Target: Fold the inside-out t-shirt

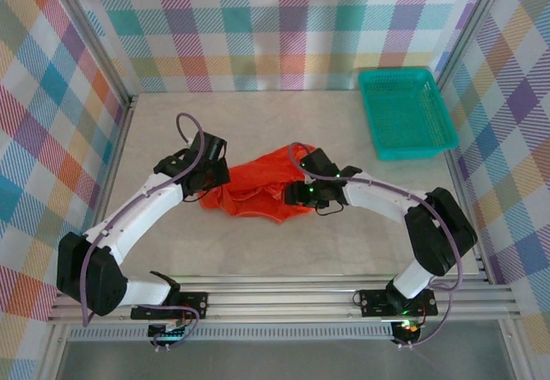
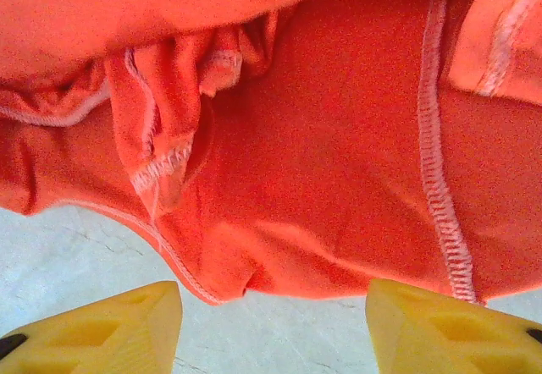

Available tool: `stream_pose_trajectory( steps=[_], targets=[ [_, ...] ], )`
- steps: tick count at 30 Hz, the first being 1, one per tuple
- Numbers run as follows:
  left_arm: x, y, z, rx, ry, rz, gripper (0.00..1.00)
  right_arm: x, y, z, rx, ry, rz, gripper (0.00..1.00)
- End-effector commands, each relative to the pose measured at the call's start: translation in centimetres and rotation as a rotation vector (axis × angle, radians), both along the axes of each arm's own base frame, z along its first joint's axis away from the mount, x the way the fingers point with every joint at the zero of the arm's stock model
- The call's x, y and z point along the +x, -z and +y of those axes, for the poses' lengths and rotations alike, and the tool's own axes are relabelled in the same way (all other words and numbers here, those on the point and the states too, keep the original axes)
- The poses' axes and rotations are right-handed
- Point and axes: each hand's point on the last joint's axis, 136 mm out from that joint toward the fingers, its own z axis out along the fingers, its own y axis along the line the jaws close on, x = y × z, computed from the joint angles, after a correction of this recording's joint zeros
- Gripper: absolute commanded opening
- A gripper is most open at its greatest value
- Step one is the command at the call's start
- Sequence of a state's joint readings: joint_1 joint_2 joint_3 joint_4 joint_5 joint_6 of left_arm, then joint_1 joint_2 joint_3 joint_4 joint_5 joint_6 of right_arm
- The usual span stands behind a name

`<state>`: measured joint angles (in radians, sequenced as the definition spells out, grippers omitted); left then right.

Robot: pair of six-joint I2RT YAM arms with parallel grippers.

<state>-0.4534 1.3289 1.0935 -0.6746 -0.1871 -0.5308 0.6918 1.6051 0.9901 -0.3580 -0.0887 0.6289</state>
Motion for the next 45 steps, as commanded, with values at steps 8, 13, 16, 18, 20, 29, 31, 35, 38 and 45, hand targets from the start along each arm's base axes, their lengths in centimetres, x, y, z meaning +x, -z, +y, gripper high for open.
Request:
stream_pose_trajectory(
  steps=[8,13,16,18,20,29,31,35,38,45],
  targets=[
    [-0.4,0.2,1.4,-0.028,-0.05,-0.006,0.0,-0.3,4.0,2.8,-0.004,0.035,0.082,0.61],
    [-0.7,-0.2,2.1,-0.04,-0.068,-0.01,0.0,1.1,5.4,3.6,-0.027,0.066,0.092,0.44],
    [-0.8,-0.9,2.6,-0.043,-0.079,-0.023,0.0,1.7,4.1,3.7,-0.027,0.058,0.051,0.18],
    [-0.7,-1.7,3.0,-0.044,-0.086,-0.038,0.0,2.1,2.5,3.5,-0.037,0.041,0.015,0.05],
    [-0.6,-3.1,3.4,-0.04,-0.094,-0.062,0.0,2.4,0.3,3.3,-0.045,0.013,-0.025,0.0],
    [-2.1,-18.9,5.9,-0.123,-0.147,-0.471,0.0,2.7,-21.5,2.2,0.158,-0.164,-0.584,0.0],
    [-3.5,-23.1,6.7,-0.165,-0.163,-0.594,0.0,1.9,-26.2,1.5,0.204,-0.18,-0.701,0.0],
    [-6.4,-29.5,7.2,-0.261,-0.142,-0.757,0.0,0.1,-32.9,0.0,0.254,-0.194,-0.823,0.0],
    [-7.8,-31.8,6.8,-0.321,-0.099,-0.802,0.0,-1.6,-35.9,-0.9,0.304,-0.202,-0.862,0.0],
    [-11.0,-34.7,7.1,-0.392,-0.064,-0.88,0.0,-6.3,-42.0,-4.2,0.423,-0.198,-0.953,0.0]
  ],
)
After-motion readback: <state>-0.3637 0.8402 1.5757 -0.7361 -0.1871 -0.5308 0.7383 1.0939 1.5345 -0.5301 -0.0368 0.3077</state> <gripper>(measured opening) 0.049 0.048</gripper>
